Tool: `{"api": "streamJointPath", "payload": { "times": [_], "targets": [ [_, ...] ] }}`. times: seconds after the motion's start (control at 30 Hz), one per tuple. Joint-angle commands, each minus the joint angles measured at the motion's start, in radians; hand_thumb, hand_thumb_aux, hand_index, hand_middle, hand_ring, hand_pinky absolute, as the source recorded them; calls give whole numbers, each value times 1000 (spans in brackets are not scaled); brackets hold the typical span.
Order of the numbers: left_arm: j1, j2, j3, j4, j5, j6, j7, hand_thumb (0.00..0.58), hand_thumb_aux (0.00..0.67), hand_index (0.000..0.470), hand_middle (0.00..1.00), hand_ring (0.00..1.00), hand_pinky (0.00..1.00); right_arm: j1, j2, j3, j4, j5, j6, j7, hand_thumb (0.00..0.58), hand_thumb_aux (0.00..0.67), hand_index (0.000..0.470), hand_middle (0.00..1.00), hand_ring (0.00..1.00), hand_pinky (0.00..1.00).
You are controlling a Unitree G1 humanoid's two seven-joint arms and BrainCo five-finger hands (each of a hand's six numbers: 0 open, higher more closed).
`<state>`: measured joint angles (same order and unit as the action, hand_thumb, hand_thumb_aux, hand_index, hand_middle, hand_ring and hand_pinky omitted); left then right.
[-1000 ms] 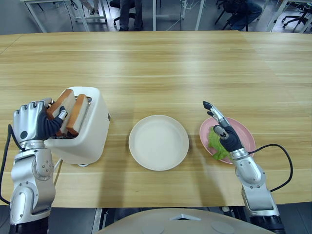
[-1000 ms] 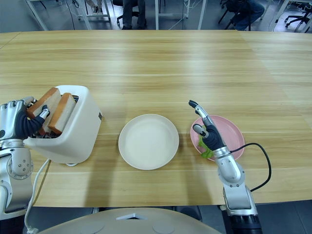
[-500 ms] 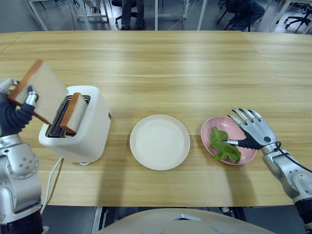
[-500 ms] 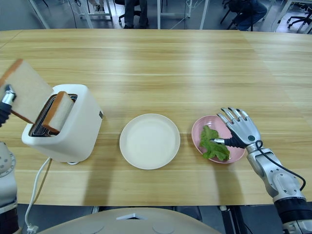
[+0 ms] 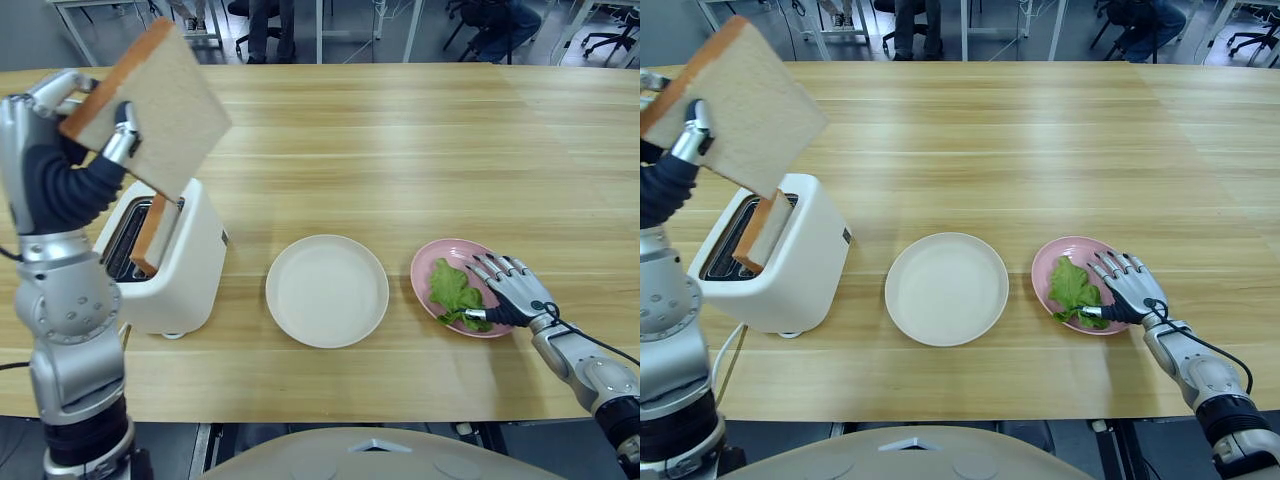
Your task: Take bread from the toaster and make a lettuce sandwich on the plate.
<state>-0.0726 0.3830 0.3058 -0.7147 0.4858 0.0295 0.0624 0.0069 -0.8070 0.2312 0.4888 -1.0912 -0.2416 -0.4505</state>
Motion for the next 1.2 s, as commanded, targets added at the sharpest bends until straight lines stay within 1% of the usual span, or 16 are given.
{"api": "streamJointPath", "payload": {
  "times": [0.03, 0.13, 0.17, 0.2, 0.27, 0.3, 0.33, 0.37, 0.4, 0.83, 1.0, 1.03, 1.07, 1.13, 1.17, 1.2],
  "targets": [
    [-4, -54, -119, 26, -21, 29, -53, 580, 670, 460, 1000, 1000, 1000, -12, -12, 43, 15, 13, -22, -16, 0, 0, 0, 0, 0, 0],
    [7, -100, -221, 93, -30, 32, -84, 580, 670, 460, 1000, 1000, 1000, -17, -21, 65, 13, 8, -24, -35, 0, 0, 0, 0, 0, 0],
    [12, -115, -259, 126, -28, 29, -93, 580, 670, 460, 1000, 1000, 1000, -19, -24, 73, 13, 6, -27, -39, 23, 13, 9, 0, 0, 0],
    [15, -125, -291, 157, -25, 33, -105, 580, 670, 460, 1000, 1000, 1000, -20, -25, 79, 13, 4, -26, -44, 237, 155, 106, 0, 0, 0],
    [28, -141, -345, 231, -28, 32, -125, 580, 670, 460, 1000, 1000, 1000, -23, -28, 91, 18, 8, -30, -46, 438, 339, 233, 0, 0, 0],
    [33, -146, -363, 262, -35, 36, -136, 580, 670, 460, 1000, 1000, 1000, -23, -29, 96, 19, 11, -31, -49, 553, 525, 361, 0, 0, 0],
    [42, -147, -378, 290, -40, 39, -148, 580, 670, 460, 1000, 1000, 1000, -25, -30, 100, 21, 14, -33, -51, 573, 599, 411, 0, 0, 0],
    [51, -145, -392, 318, -40, 42, -158, 580, 670, 460, 1000, 1000, 1000, -28, -32, 105, 23, 15, -35, -52, 579, 649, 446, 0, 0, 0],
    [59, -138, -407, 345, -36, 51, -174, 580, 670, 460, 1000, 1000, 1000, -30, -33, 109, 24, 16, -37, -53, 580, 670, 460, 0, 0, 0],
    [101, -56, -527, 607, -22, 89, -307, 580, 670, 460, 1000, 1000, 1000, -39, -41, 123, 32, 66, -94, -70, 580, 670, 460, 0, 0, 0],
    [97, -38, -590, 700, -9, 76, -332, 580, 670, 460, 1000, 1000, 1000, -43, -53, 84, -14, 108, -116, -97, 580, 670, 460, 0, 0, 0],
    [94, -39, -596, 711, -13, 68, -334, 579, 649, 446, 1000, 1000, 1000, -43, -59, 72, -34, 120, -122, -96, 580, 670, 460, 0, 0, 0],
    [92, -41, -599, 720, -22, 60, -336, 580, 670, 460, 1000, 1000, 1000, -41, -63, 60, -53, 131, -127, -99, 580, 670, 460, 0, 0, 0],
    [85, -46, -603, 732, -32, 30, -330, 580, 652, 447, 1000, 1000, 1000, -40, -68, 46, -87, 145, -137, -100, 580, 670, 460, 0, 0, 0],
    [82, -55, -598, 733, -49, 9, -325, 511, 439, 301, 1000, 1000, 1000, -38, -68, 43, -100, 149, -140, -101, 580, 670, 460, 0, 0, 0],
    [78, -69, -589, 731, -68, -4, -320, 548, 512, 352, 1000, 1000, 1000, -35, -68, 42, -112, 151, -142, -102, 580, 670, 460, 0, 0, 0]
  ]
}}
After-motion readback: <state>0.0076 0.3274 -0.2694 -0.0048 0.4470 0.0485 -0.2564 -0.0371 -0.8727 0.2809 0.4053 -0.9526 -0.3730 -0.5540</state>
